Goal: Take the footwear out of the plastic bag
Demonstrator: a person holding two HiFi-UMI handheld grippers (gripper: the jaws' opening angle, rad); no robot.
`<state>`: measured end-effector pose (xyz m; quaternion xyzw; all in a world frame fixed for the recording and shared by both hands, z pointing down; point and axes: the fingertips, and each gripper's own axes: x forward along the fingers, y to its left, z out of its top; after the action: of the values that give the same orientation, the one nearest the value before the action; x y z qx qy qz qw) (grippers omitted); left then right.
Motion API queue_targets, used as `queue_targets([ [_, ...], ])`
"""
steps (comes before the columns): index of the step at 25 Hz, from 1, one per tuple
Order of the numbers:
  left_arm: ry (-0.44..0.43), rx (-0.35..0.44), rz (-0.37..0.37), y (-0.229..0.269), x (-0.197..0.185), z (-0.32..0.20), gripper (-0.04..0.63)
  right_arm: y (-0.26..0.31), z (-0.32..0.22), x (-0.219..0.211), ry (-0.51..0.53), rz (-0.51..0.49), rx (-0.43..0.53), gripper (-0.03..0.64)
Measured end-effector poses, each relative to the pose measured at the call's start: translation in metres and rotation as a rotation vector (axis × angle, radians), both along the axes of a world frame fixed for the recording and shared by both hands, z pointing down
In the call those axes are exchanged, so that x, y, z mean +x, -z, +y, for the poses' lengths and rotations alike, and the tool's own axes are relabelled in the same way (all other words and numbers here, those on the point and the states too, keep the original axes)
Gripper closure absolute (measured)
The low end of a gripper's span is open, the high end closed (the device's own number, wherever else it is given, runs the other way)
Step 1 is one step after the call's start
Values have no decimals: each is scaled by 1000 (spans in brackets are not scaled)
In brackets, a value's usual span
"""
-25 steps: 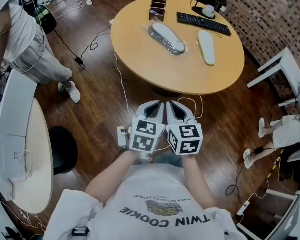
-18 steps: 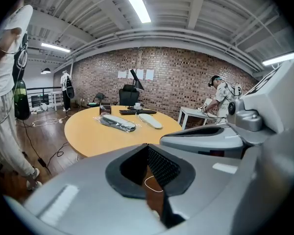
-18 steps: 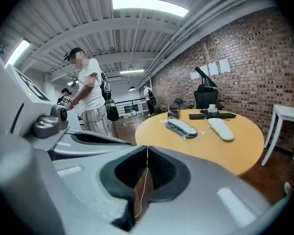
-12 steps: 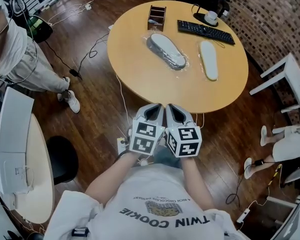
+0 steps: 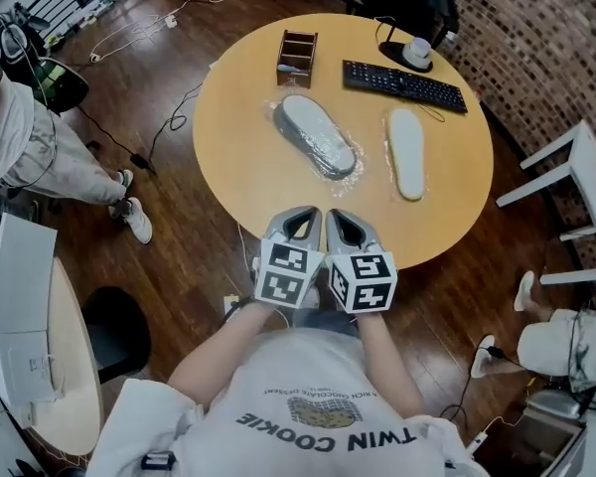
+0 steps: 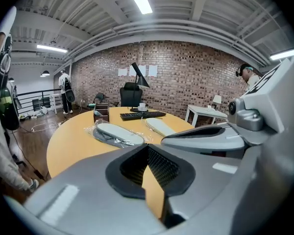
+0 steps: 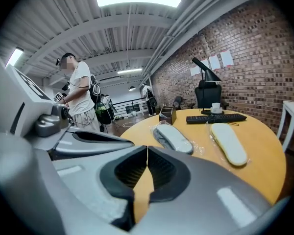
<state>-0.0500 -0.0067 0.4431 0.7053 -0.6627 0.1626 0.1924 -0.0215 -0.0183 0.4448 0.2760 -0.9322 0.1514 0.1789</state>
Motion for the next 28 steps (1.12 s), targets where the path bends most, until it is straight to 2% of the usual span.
queue_targets([
  [4, -2, -17, -15, -7, -4, -31, 588, -7, -28, -2, 11, -6, -24, 614],
  [12, -48, -30, -102, -14, -23, -78, 588, -19, -66, -13, -4, -25, -79, 612],
  [17, -78, -38, -111, -24, -40, -101, 588, -32, -84, -26, -18, -21, -123, 603],
  [22, -117, -55, -98, -36, -69, -123, 588, -43, -104, -42, -67, 1, -158, 598],
  [28, -205, -93, -132, -59, -116, -158, 588, -63, -134, -60, -157, 29, -196, 577],
])
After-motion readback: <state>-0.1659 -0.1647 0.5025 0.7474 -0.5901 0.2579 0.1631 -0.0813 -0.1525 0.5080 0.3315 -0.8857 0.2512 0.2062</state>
